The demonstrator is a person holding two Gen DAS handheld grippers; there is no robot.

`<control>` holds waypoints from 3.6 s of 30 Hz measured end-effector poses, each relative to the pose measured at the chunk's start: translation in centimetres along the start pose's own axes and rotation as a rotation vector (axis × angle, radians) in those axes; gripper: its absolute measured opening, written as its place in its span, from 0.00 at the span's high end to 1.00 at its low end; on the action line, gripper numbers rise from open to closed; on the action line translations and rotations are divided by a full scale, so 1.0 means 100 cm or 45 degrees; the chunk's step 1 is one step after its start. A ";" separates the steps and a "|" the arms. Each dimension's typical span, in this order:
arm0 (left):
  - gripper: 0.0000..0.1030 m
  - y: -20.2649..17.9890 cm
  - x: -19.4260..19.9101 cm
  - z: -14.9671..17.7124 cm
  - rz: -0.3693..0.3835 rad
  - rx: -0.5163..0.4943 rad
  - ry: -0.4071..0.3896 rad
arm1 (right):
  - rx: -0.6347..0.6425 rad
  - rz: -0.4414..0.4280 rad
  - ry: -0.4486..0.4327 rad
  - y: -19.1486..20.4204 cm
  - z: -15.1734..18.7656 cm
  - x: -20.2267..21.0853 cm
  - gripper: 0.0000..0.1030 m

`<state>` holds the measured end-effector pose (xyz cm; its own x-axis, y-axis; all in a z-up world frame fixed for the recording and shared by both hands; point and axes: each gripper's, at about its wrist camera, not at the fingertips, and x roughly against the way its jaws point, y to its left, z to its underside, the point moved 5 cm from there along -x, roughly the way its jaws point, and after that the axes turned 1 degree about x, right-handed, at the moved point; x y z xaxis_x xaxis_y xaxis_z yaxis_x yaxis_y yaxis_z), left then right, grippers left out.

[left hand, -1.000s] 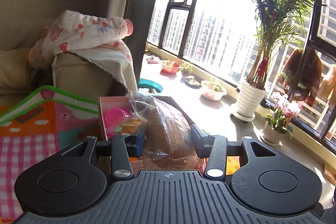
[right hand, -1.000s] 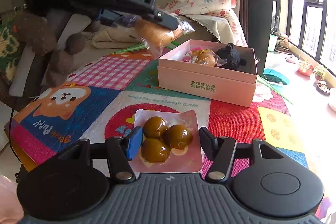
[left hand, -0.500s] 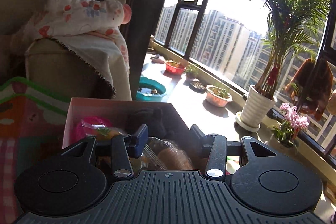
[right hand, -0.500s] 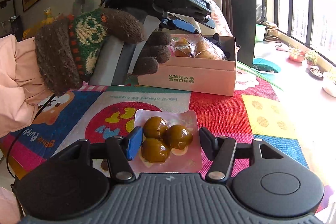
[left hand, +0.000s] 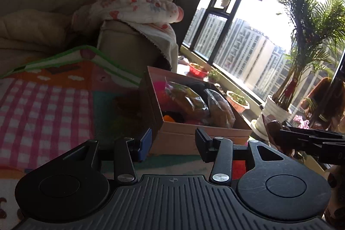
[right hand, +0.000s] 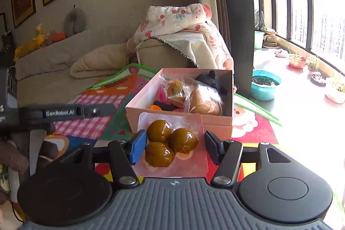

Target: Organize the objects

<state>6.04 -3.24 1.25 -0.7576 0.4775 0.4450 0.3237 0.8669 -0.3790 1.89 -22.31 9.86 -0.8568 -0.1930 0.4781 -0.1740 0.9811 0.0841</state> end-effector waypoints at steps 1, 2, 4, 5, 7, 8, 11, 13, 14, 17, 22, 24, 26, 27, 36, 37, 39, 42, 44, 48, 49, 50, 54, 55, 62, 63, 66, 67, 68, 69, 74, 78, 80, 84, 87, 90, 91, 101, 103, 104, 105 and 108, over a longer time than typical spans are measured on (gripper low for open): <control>0.53 0.004 0.000 0.000 0.003 0.013 0.006 | 0.005 0.005 -0.020 0.000 -0.015 -0.003 0.43; 0.53 0.006 0.000 0.000 0.004 0.024 0.009 | 0.004 0.014 -0.039 0.001 -0.036 -0.008 0.43; 0.53 0.011 0.000 0.000 0.006 0.045 0.002 | 0.002 0.033 -0.071 0.004 -0.076 -0.026 0.43; 0.53 0.013 0.000 0.000 0.007 0.055 0.003 | 0.003 0.050 -0.087 0.005 -0.089 -0.035 0.43; 0.53 0.016 -0.002 0.002 0.009 0.076 0.025 | 0.006 0.096 -0.104 0.006 -0.112 -0.064 0.36; 0.53 0.017 -0.003 0.004 0.006 0.081 0.039 | -0.003 0.081 -0.074 0.005 -0.117 -0.080 0.28; 0.53 0.025 -0.003 0.010 -0.021 0.071 0.070 | -0.113 0.032 0.070 0.000 -0.106 -0.117 0.17; 0.53 0.031 0.000 0.015 -0.037 0.072 0.075 | -0.144 0.020 0.115 -0.003 -0.087 -0.125 0.17; 0.53 0.034 0.000 0.018 -0.042 0.080 0.084 | -0.129 0.043 0.123 -0.003 -0.075 -0.125 0.17; 0.53 0.040 -0.005 0.025 -0.059 0.104 0.125 | -0.006 0.122 0.136 0.001 -0.047 -0.117 0.17; 0.53 0.033 -0.010 0.029 -0.049 0.098 0.146 | 0.235 0.183 0.119 0.010 -0.004 -0.084 0.17; 0.53 0.027 -0.010 0.026 -0.037 0.092 0.131 | 0.297 0.183 0.120 0.010 0.013 -0.070 0.17; 0.53 0.018 -0.011 0.017 -0.023 0.075 0.099 | 0.352 0.223 0.122 0.006 0.028 -0.062 0.17; 0.53 0.012 -0.013 0.008 -0.018 0.055 0.074 | 0.365 0.251 0.128 0.002 0.034 -0.060 0.17; 0.53 -0.002 -0.097 -0.027 -0.333 -0.172 0.154 | 0.178 0.370 0.248 -0.046 0.056 -0.091 0.32; 0.45 0.003 -0.101 -0.025 -0.355 -0.168 0.164 | 0.165 0.367 0.250 -0.047 0.056 -0.094 0.35; 0.29 0.012 -0.099 -0.024 -0.375 -0.160 0.144 | 0.126 0.324 0.265 -0.046 0.056 -0.101 0.35; 0.15 0.032 -0.089 -0.025 -0.429 -0.102 0.101 | 0.136 0.302 0.259 -0.035 0.054 -0.113 0.35; 0.09 0.048 -0.084 -0.029 -0.483 -0.077 0.060 | 0.145 0.283 0.256 -0.025 0.050 -0.124 0.35; 0.01 0.085 -0.078 -0.038 -0.573 -0.017 -0.016 | 0.172 0.258 0.247 -0.002 0.039 -0.147 0.35; 0.01 0.091 -0.077 -0.040 -0.574 -0.002 -0.018 | 0.185 0.268 0.241 0.003 0.037 -0.150 0.35; 0.01 0.094 -0.076 -0.042 -0.579 -0.005 -0.024 | 0.194 0.275 0.239 0.007 0.035 -0.155 0.35; 0.02 0.101 -0.068 -0.046 -0.525 0.008 -0.061 | 0.175 0.279 0.257 0.017 0.033 -0.159 0.26; 0.02 0.100 -0.061 -0.045 -0.502 0.018 -0.074 | 0.161 0.265 0.264 0.019 0.035 -0.155 0.16; 0.02 0.067 -0.003 0.007 -0.435 -0.104 0.011 | 0.130 0.198 0.363 0.044 0.077 -0.117 0.00; 0.02 0.065 0.003 0.018 -0.440 -0.106 0.035 | 0.116 0.181 0.390 0.047 0.084 -0.114 0.00; 0.02 0.061 0.009 0.044 -0.492 -0.086 0.089 | 0.062 0.221 0.328 0.049 0.096 -0.100 0.00; 0.02 0.060 0.007 0.049 -0.504 -0.097 0.109 | 0.049 0.219 0.322 0.048 0.097 -0.100 0.00; 0.02 0.059 0.004 0.053 -0.523 -0.115 0.123 | 0.019 0.210 0.327 0.046 0.097 -0.100 0.00; 0.02 0.059 0.001 0.055 -0.567 -0.144 0.128 | -0.025 0.200 0.325 0.041 0.095 -0.103 0.00; 0.01 0.054 -0.007 0.057 -0.638 -0.173 0.145 | 0.010 0.218 0.251 0.044 0.100 -0.100 0.00; 0.01 0.054 -0.008 0.057 -0.649 -0.160 0.138 | 0.010 0.208 0.241 0.044 0.098 -0.102 0.00; 0.01 0.054 -0.008 0.056 -0.649 -0.161 0.138 | 0.009 0.206 0.240 0.043 0.098 -0.102 0.00; 0.01 0.054 -0.008 0.057 -0.648 -0.160 0.138 | 0.001 0.204 0.235 0.044 0.098 -0.102 0.00; 0.01 0.054 -0.008 0.057 -0.648 -0.159 0.138 | 0.002 0.205 0.236 0.044 0.099 -0.102 0.00; 0.01 0.054 -0.008 0.057 -0.649 -0.160 0.138 | 0.004 0.206 0.235 0.044 0.099 -0.102 0.00; 0.01 0.054 -0.008 0.057 -0.649 -0.160 0.138 | 0.004 0.206 0.235 0.044 0.099 -0.102 0.00; 0.01 0.054 -0.008 0.057 -0.649 -0.160 0.138 | 0.004 0.206 0.235 0.044 0.099 -0.102 0.00; 0.01 0.054 -0.008 0.057 -0.649 -0.159 0.138 | 0.004 0.206 0.235 0.044 0.099 -0.102 0.00; 0.01 0.054 -0.008 0.057 -0.649 -0.161 0.138 | 0.002 0.205 0.235 0.044 0.099 -0.102 0.00; 0.01 0.054 -0.008 0.057 -0.649 -0.160 0.138 | 0.004 0.206 0.235 0.044 0.098 -0.102 0.00; 0.01 0.054 -0.008 0.057 -0.649 -0.160 0.138 | 0.003 0.205 0.235 0.044 0.098 -0.102 0.00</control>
<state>5.15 0.26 -5.75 -0.7758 -0.0022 0.6309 0.0003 1.0000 0.0038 5.07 -16.15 -3.24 -0.7704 -0.0287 0.6369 -0.0437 0.9990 -0.0078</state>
